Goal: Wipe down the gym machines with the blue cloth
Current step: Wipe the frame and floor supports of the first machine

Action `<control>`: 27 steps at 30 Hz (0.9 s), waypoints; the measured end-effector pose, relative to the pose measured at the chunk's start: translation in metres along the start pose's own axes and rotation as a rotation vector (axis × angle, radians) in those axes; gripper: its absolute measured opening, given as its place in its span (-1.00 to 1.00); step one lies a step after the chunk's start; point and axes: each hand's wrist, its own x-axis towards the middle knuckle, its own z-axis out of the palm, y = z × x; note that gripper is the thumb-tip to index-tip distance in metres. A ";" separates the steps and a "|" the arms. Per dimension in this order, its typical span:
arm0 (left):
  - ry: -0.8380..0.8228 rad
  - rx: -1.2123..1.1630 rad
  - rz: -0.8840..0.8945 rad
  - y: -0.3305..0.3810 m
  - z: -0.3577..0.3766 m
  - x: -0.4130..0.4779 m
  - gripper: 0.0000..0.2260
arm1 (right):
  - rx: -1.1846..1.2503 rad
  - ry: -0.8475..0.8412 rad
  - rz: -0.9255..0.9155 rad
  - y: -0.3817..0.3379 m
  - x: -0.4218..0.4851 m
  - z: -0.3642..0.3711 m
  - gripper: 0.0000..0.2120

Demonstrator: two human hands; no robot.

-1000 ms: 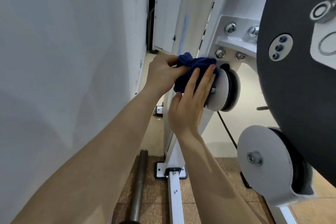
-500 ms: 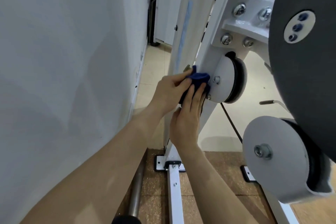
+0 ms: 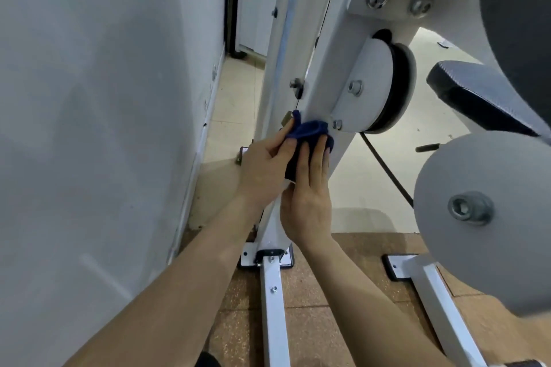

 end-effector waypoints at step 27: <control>0.228 0.518 0.277 -0.082 0.031 0.013 -0.48 | 0.469 0.380 0.432 0.038 0.031 0.023 -0.70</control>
